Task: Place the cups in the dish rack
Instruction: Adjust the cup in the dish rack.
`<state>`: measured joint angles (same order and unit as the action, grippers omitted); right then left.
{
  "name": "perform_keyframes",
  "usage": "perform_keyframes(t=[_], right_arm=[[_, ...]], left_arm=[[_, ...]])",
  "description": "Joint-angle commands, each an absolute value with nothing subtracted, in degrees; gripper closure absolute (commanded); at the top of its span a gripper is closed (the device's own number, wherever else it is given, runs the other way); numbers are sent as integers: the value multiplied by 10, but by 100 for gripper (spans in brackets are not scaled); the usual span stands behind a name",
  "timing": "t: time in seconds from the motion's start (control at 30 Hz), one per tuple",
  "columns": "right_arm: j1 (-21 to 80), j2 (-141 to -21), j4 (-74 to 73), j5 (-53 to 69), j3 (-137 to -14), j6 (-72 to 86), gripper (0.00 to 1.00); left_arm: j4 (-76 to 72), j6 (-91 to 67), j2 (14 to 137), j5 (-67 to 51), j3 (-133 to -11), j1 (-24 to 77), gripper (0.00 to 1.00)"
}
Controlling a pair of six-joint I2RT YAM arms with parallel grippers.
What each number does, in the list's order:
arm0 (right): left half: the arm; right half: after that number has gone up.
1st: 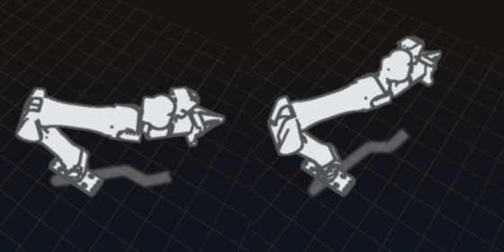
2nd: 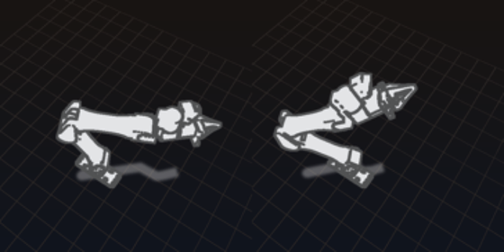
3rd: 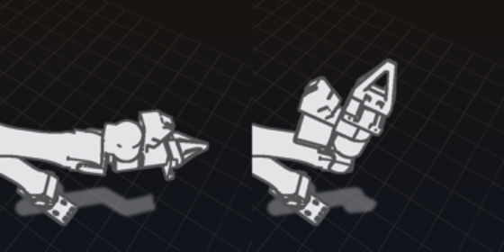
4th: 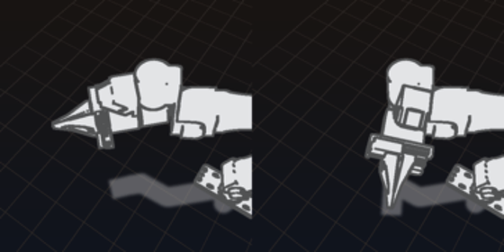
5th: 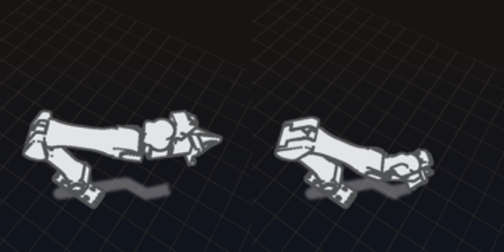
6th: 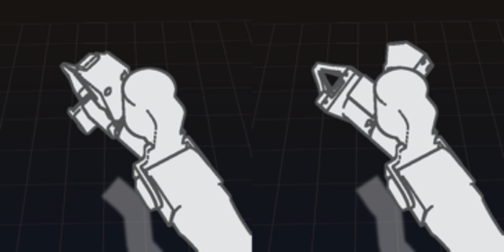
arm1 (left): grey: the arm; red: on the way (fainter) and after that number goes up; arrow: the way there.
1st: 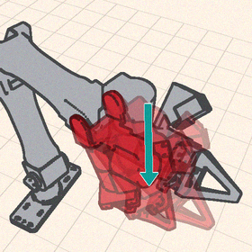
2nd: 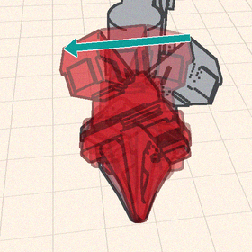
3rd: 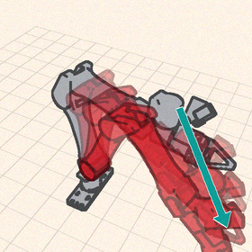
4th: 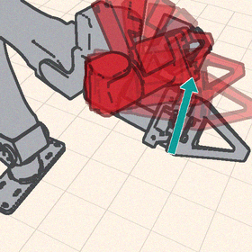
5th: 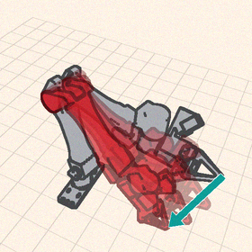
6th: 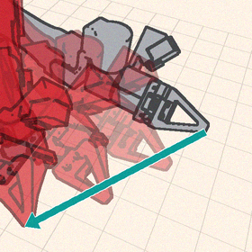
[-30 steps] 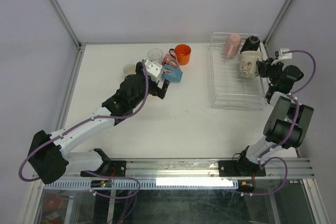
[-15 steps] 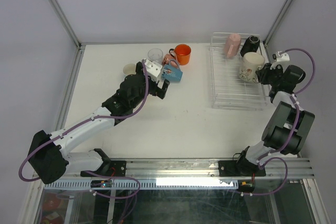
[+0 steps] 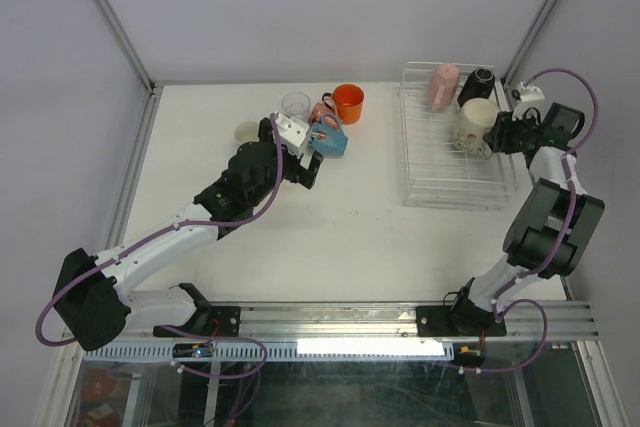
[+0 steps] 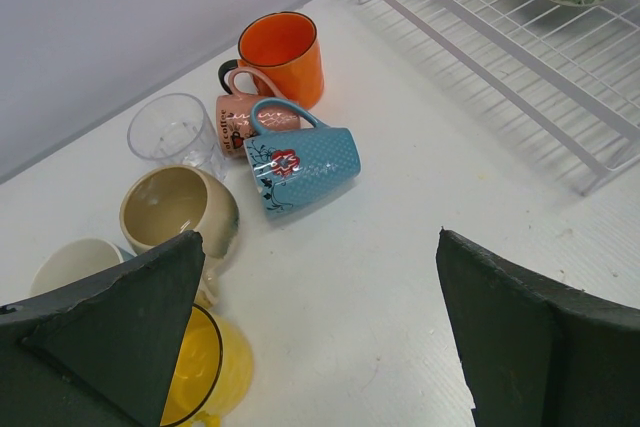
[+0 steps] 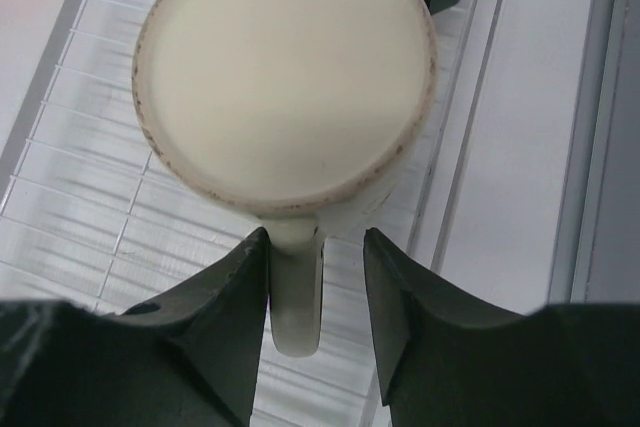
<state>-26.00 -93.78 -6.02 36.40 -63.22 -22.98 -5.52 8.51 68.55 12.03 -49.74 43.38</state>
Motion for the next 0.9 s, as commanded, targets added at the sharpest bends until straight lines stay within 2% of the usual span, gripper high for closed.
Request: perform_keyframes(t=[0.0,0.2,0.33,0.43,0.6,0.87], right_arm=[[-240,-974,-203,346,-739,-300,55],[-217,-1021,-279,312,-798,-324,50],[-203,-1053,-302,280,-832,-305,51],[-197,-1076,-309,259,-856,-282,67],[-197,-1081,-300,272,-864,-270,100],[-196,-1048,-194,300,-830,-250,100]], left_arm=[[-77,90,664,117,-502,428,1],[-77,89,666,114,-502,428,1],[-78,89,666,114,-503,428,1],[-78,89,665,114,-503,427,1],[-78,89,665,114,-502,427,1],[-77,89,666,113,-502,428,1]])
